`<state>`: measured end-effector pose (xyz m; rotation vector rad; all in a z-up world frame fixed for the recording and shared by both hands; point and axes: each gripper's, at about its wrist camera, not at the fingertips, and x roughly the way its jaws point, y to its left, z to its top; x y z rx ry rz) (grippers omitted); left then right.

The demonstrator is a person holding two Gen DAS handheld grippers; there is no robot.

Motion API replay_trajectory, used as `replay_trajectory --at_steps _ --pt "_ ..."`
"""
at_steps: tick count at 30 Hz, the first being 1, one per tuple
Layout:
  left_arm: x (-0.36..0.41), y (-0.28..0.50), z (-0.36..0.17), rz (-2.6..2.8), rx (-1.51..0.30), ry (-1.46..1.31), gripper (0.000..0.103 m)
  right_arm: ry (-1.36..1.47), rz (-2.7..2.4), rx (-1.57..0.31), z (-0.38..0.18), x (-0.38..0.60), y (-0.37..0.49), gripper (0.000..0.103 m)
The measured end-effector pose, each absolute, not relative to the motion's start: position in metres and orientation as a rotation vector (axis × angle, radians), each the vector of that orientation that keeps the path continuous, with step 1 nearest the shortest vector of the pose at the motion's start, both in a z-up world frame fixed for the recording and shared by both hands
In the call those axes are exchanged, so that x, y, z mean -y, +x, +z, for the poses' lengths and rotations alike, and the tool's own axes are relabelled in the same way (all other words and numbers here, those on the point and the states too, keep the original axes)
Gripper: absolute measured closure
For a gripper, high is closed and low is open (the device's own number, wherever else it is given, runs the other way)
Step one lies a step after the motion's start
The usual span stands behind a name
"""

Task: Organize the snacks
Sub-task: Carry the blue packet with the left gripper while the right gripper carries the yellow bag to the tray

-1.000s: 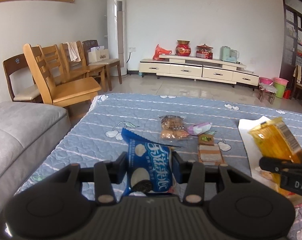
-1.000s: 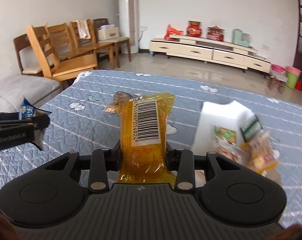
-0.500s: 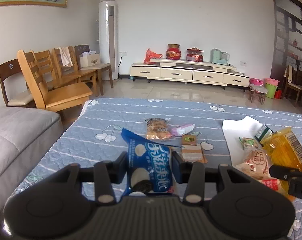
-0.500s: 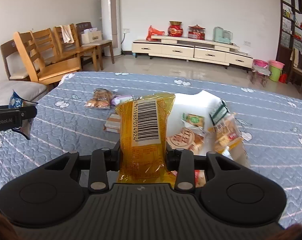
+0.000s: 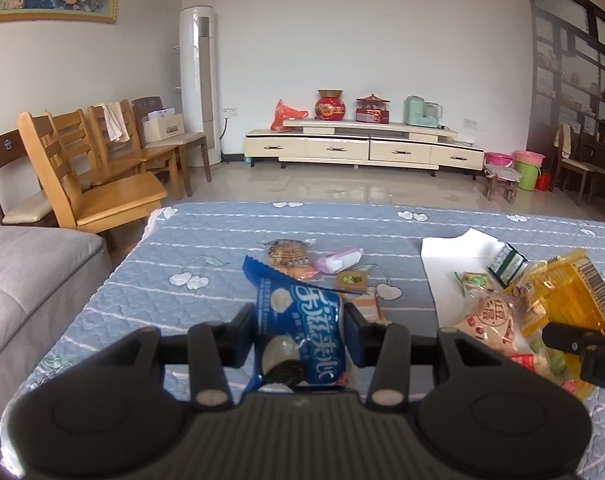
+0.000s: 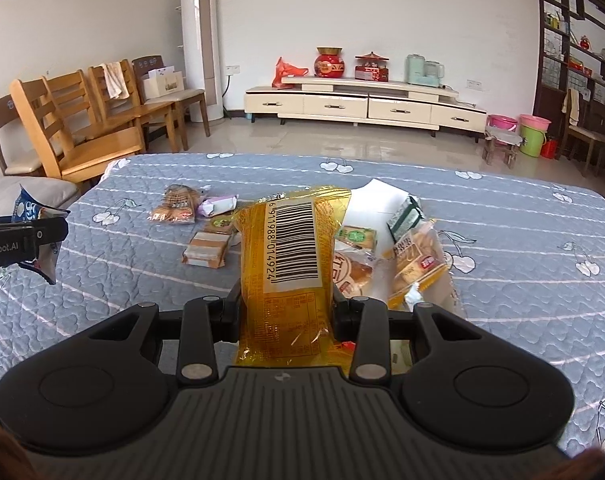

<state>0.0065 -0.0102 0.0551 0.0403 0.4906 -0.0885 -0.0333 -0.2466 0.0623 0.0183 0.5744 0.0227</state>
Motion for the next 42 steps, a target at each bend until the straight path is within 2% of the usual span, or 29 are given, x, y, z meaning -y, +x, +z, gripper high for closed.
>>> replay_trajectory --at_steps 42 --pt "0.111 0.019 0.066 -0.314 -0.470 0.150 0.059 0.084 -0.122 -0.542 0.061 0.264 -0.038 0.057"
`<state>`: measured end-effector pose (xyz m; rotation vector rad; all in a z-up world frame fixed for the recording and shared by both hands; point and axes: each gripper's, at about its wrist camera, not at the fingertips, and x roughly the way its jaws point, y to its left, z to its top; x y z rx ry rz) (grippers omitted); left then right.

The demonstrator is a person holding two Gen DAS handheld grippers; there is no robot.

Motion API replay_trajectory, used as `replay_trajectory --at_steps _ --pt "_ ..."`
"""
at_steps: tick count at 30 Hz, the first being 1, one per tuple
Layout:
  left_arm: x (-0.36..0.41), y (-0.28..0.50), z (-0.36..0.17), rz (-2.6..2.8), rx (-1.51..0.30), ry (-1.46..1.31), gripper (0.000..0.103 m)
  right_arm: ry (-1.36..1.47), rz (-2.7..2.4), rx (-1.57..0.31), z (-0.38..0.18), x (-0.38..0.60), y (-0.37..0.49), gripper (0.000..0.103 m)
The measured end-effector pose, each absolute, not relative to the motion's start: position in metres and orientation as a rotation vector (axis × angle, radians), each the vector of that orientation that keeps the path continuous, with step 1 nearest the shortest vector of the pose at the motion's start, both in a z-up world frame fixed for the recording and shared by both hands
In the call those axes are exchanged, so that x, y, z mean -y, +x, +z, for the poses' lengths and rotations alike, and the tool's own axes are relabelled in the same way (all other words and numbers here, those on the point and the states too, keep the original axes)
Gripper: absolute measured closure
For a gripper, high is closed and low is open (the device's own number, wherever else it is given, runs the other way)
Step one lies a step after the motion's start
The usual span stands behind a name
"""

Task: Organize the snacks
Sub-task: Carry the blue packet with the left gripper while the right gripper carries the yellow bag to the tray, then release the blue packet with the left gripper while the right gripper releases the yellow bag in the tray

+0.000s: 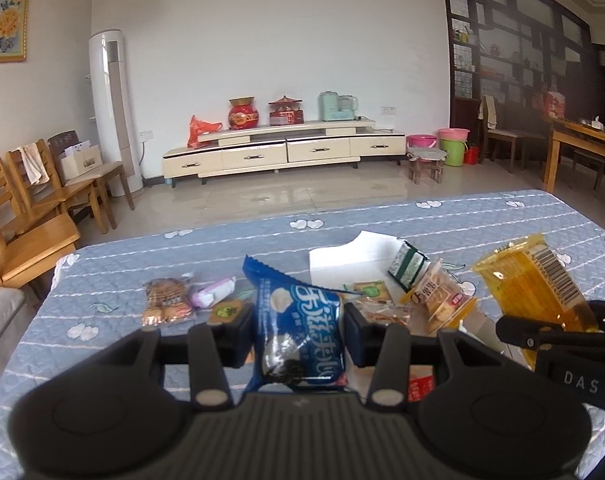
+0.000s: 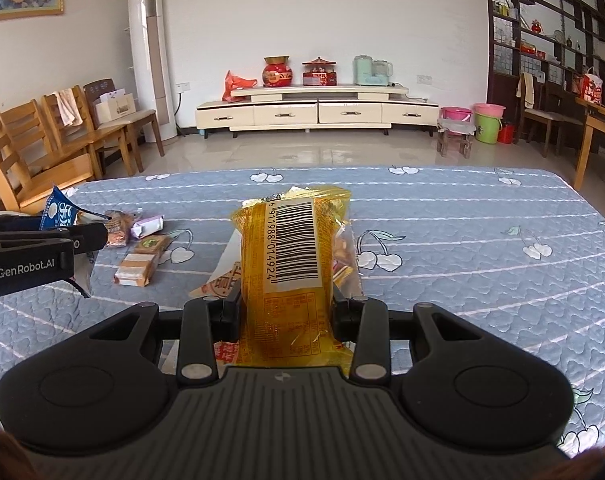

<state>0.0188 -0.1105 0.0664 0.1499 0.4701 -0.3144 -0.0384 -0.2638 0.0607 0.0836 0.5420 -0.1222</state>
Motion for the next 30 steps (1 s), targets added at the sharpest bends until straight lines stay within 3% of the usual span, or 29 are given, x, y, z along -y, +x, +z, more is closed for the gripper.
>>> replay_trajectory --at_steps 30 --pt "0.155 0.097 0.053 -0.350 -0.544 0.166 0.059 0.107 -0.107 -0.557 0.049 0.239 0.007 0.057"
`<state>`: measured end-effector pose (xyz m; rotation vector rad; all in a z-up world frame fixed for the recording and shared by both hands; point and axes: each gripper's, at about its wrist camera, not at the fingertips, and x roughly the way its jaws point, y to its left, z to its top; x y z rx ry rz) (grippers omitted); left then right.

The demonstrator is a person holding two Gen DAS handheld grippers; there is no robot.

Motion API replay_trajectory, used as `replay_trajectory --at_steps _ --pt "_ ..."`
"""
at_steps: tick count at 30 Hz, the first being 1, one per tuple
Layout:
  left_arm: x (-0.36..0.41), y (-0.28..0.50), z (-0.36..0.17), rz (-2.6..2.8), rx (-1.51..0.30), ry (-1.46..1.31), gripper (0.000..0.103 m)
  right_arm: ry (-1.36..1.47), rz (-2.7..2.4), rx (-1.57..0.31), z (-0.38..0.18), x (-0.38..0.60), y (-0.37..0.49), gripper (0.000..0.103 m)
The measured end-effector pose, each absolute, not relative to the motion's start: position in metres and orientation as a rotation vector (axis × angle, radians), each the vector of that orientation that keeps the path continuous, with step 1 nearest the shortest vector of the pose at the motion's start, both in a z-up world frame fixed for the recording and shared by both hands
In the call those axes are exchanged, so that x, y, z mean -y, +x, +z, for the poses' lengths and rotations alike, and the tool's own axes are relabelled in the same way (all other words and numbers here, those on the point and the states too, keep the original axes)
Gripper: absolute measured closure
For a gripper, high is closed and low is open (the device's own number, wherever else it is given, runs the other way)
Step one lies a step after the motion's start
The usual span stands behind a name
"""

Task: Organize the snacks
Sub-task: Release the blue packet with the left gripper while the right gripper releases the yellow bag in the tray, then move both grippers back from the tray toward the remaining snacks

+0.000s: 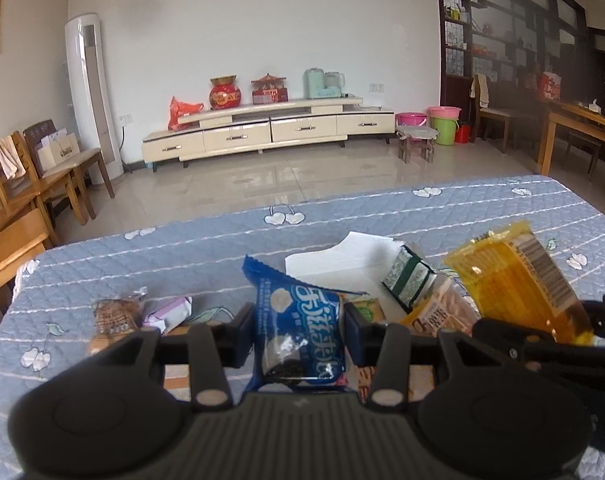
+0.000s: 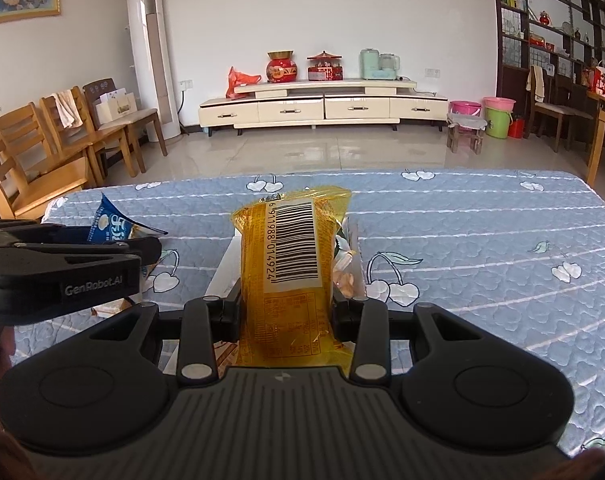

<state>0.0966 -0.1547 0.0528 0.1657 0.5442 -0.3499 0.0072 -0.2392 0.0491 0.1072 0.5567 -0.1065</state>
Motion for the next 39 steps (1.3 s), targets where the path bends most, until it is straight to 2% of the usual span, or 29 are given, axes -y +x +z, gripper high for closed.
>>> replay_trajectory --at_steps 19,20,21,22,23,25,27,32,38,39 --pt "0.207 0.194 0.033 -0.508 -0.656 0.102 0.058 0.144 -0.127 -0.597 0.044 0.241 0.036 0.056" --pt "0.208 0.200 0.032 -0.516 -0.666 0.079 0.054 0.153 -0.131 -0.598 0.044 0.242 0.038 0.056" --pt "0.210 0.204 0.031 -0.521 -0.676 0.067 0.049 0.162 -0.128 -0.601 0.042 0.244 0.039 0.054" --pt "0.209 0.206 0.031 -0.524 -0.676 0.056 0.038 0.170 -0.120 -0.606 0.042 0.245 0.040 0.051" --pt "0.208 0.206 0.032 -0.525 -0.665 0.048 0.034 0.168 -0.118 -0.609 0.041 0.244 0.041 0.049" --pt "0.204 0.202 0.035 -0.530 -0.649 0.047 0.029 0.160 -0.125 -0.598 0.042 0.243 0.036 0.029" --pt "0.198 0.197 0.038 -0.521 -0.644 0.040 0.028 0.161 -0.130 -0.587 0.043 0.243 0.030 0.025" --pt "0.182 0.179 0.048 -0.472 -0.647 0.056 0.027 0.146 -0.147 -0.558 0.055 0.237 0.016 0.024" --pt "0.156 0.142 0.058 -0.397 -0.620 0.074 0.017 0.102 -0.155 -0.522 0.072 0.223 -0.008 0.012" --pt "0.150 0.134 0.058 -0.391 -0.619 0.074 0.016 0.098 -0.157 -0.518 0.074 0.223 -0.010 0.006"
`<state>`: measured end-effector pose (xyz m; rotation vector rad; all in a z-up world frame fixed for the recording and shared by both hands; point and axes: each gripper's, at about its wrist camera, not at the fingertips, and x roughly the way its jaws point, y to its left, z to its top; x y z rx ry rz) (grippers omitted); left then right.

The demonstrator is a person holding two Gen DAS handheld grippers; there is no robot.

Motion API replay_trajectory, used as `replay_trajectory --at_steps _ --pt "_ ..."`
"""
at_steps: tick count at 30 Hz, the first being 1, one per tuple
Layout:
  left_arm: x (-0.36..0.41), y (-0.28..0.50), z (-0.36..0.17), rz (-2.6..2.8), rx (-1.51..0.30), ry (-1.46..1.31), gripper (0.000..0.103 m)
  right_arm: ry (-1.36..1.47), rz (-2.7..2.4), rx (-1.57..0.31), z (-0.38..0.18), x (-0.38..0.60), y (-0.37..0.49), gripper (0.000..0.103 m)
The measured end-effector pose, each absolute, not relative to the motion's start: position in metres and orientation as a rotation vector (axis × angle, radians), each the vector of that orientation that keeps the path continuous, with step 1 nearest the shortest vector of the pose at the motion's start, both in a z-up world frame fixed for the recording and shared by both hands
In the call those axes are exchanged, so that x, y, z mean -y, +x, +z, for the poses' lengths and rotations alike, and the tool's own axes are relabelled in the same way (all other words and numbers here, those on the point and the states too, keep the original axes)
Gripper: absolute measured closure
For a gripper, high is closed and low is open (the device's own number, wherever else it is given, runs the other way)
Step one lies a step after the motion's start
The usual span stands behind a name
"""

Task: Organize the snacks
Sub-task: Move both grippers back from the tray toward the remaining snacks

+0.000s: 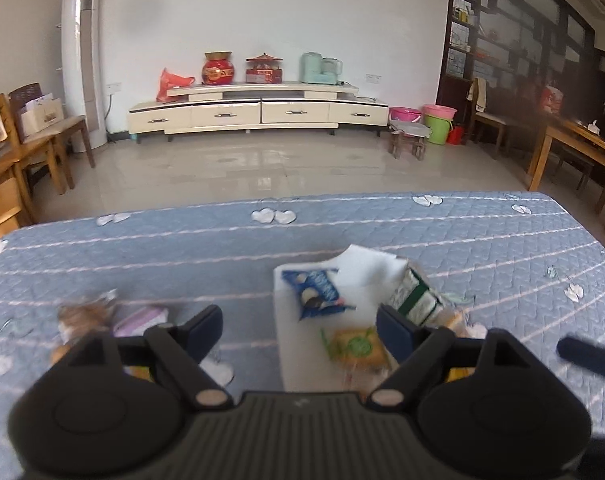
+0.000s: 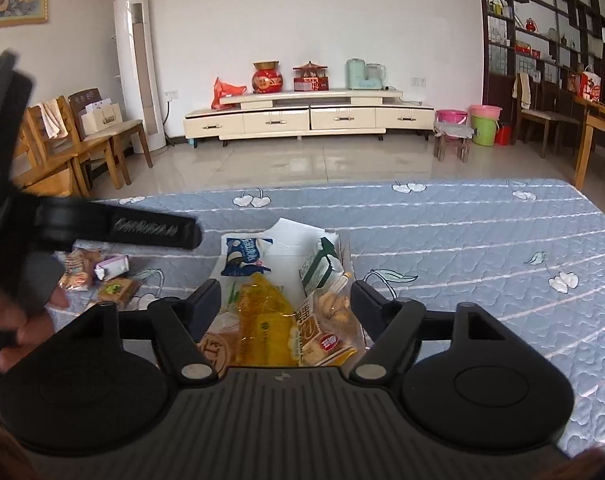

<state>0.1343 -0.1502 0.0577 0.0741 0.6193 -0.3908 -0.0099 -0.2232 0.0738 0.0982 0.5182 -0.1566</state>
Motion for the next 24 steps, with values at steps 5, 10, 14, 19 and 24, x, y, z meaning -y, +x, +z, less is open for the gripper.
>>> replay_trajectory --at_steps 5,10,14,19,24 --pt "0.123 0.110 0.054 -0.335 -0.634 0.050 0.015 0.087 -0.165 -0.507 0.082 0.217 -0.024 0.000" --pt "0.098 0.089 0.052 -0.277 -0.635 0.040 0.014 0.100 -0.138 -0.511 0.083 0.212 -0.030 0.000" --pt "0.076 0.074 0.044 -0.237 -0.634 0.029 0.012 0.093 -0.102 -0.530 0.078 0.200 -0.034 0.000" --pt "0.045 0.063 0.034 -0.177 -0.645 0.022 0.012 0.085 -0.055 -0.551 0.075 0.187 -0.036 0.000" --pt "0.018 0.056 0.027 -0.120 -0.647 -0.004 0.012 0.073 -0.012 -0.569 0.072 0.176 -0.030 0.000"
